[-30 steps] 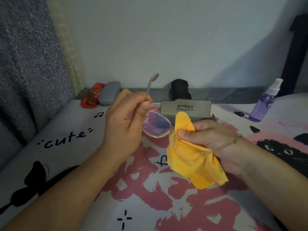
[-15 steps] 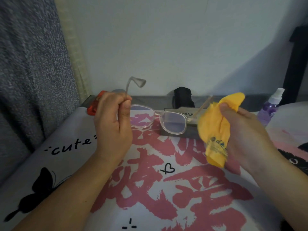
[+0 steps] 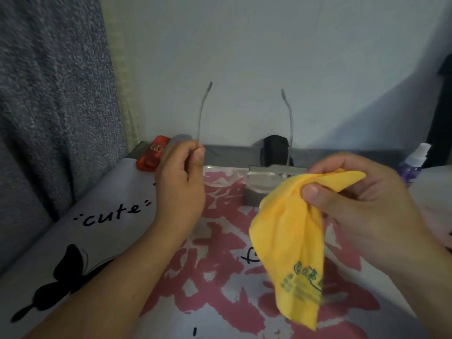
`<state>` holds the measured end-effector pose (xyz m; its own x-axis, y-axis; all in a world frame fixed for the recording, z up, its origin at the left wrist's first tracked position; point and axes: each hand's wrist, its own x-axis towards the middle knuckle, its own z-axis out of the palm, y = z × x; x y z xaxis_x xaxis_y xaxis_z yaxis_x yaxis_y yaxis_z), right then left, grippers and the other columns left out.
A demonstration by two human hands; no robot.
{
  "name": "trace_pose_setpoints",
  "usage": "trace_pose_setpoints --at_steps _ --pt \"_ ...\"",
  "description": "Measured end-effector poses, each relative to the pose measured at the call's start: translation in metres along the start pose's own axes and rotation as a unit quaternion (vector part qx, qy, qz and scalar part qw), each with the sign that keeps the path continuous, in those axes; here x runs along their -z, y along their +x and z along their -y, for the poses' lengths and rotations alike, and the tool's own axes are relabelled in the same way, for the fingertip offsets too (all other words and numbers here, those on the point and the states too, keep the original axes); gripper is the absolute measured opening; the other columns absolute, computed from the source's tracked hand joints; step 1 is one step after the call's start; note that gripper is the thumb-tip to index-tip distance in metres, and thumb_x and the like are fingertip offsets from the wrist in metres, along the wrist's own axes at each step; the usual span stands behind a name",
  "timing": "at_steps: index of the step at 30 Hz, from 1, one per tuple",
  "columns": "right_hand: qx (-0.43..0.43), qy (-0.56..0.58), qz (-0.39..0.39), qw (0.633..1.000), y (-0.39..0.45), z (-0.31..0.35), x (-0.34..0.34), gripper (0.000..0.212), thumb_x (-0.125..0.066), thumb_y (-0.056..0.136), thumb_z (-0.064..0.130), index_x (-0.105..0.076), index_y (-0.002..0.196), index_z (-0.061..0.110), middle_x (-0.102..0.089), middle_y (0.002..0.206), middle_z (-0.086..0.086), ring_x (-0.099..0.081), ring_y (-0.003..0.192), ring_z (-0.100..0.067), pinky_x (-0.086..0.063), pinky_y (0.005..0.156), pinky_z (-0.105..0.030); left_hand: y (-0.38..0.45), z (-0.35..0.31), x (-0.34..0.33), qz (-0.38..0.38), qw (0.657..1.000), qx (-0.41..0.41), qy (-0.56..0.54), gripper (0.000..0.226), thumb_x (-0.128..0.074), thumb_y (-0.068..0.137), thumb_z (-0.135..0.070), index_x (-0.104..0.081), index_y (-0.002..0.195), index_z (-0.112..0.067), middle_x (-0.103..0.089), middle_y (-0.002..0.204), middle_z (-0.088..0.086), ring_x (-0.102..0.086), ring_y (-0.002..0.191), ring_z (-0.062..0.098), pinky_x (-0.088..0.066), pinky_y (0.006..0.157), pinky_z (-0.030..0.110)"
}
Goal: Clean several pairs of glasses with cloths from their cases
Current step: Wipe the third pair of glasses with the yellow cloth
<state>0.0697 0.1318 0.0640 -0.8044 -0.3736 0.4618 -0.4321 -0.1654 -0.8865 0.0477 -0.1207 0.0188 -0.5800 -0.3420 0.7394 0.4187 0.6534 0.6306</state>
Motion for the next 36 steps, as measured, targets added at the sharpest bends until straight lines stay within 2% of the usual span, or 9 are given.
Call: trace_pose_setpoints --at_steps 2,4,7,13,19,23,26,28,36 --pt "0.093 -0.194 -0.115 0.970 0.006 -0.006 -0.010 0.020 -0.081 0.079 0.018 -0.075 0.080 0.037 -0.070 0.080 0.016 -0.065 0.076 -0.006 -0.054 0.066 -0.021 -0.004 -0.005 -0.004 0.023 1.000 -0.007 -0.001 0.015 -0.050 0.104 -0.014 -0.060 0.094 -0.016 -0.056 0.084 -0.008 -0.053 0.079 0.010 -0.044 0.072 0.024" --pt "0.187 -0.453 -0.176 0.854 0.016 -0.017 -0.012 0.023 -0.079 0.084 0.007 -0.076 0.095 0.027 -0.056 0.094 0.015 -0.059 0.086 -0.016 -0.050 0.071 -0.031 -0.009 -0.013 -0.007 0.040 0.999 -0.020 -0.005 0.016 -0.049 0.104 -0.014 -0.061 0.095 -0.013 -0.056 0.085 -0.008 -0.053 0.079 0.011 -0.042 0.071 0.023" --pt "0.169 -0.574 -0.184 0.780 0.022 -0.031 -0.009 0.033 -0.070 0.084 -0.001 -0.069 0.114 0.012 -0.055 0.095 -0.002 -0.057 0.070 -0.026 -0.047 0.056 -0.033 -0.014 -0.018 -0.010 0.069 0.997 -0.017 -0.016 0.018 -0.048 0.105 -0.018 -0.060 0.093 -0.014 -0.052 0.079 -0.010 -0.050 0.073 0.010 -0.039 0.067 0.023" --pt "0.035 -0.412 -0.091 0.906 0.009 -0.034 -0.013 0.043 -0.063 0.094 0.039 -0.047 0.134 0.035 -0.061 0.102 0.021 -0.058 0.097 0.000 -0.047 0.082 -0.020 -0.013 -0.020 -0.006 0.075 0.995 0.053 -0.030 0.020 -0.048 0.106 -0.023 -0.060 0.090 -0.021 -0.053 0.071 -0.004 -0.053 0.064 0.020 -0.047 0.059 0.044" --pt "0.116 -0.584 0.066 0.801 0.008 -0.053 0.003 0.032 -0.067 0.089 0.034 -0.068 0.118 0.020 -0.068 0.108 0.006 -0.053 0.101 -0.012 -0.041 0.090 -0.029 -0.008 -0.023 -0.001 0.134 0.967 0.208 -0.058 0.023 -0.051 0.105 -0.025 -0.065 0.088 -0.019 -0.056 0.061 -0.008 -0.054 0.059 0.016 -0.055 0.071 0.048" --pt "0.067 -0.464 0.003 0.884 0.018 -0.045 0.008 0.005 -0.067 0.094 0.026 -0.068 0.093 0.022 -0.066 0.082 0.008 -0.054 0.079 -0.010 -0.042 0.073 -0.030 -0.008 -0.023 -0.001 0.206 0.869 0.357 -0.275 0.018 -0.055 0.103 -0.016 -0.070 0.099 -0.007 -0.052 0.069 0.000 -0.043 0.055 0.010 -0.044 0.056 0.029" --pt "-0.020 -0.314 -0.040 0.948 0.019 -0.033 0.014 0.014 -0.069 0.095 0.029 -0.065 0.081 0.029 -0.070 0.079 0.002 -0.062 0.071 -0.015 -0.049 0.067 -0.029 -0.004 -0.029 0.003 0.209 0.786 0.379 -0.441 0.035 -0.060 0.094 -0.014 -0.062 0.130 -0.010 -0.056 0.075 0.000 -0.045 0.058 0.008 -0.043 0.054 0.024" --pt "-0.077 -0.195 -0.027 0.977 0.020 -0.025 0.015 0.016 -0.071 0.092 0.035 -0.069 0.079 0.025 -0.073 0.080 -0.010 -0.067 0.070 -0.031 -0.054 0.064 -0.039 -0.003 -0.032 0.005 0.209 0.814 0.322 -0.435 0.036 -0.060 0.091 -0.017 -0.067 0.126 -0.019 -0.059 0.078 0.000 -0.049 0.063 0.010 -0.044 0.059 0.026" --pt "-0.187 0.050 -0.004 0.981 0.015 -0.015 0.022 0.019 -0.064 0.085 0.028 -0.073 0.070 0.021 -0.067 0.072 -0.006 -0.065 0.066 -0.021 -0.052 0.082 -0.049 -0.010 -0.036 0.008 0.195 0.969 0.020 -0.153 0.014 -0.058 0.101 -0.035 -0.071 0.101 -0.030 -0.066 0.096 -0.007 -0.063 0.093 0.007 -0.048 0.085 0.017"
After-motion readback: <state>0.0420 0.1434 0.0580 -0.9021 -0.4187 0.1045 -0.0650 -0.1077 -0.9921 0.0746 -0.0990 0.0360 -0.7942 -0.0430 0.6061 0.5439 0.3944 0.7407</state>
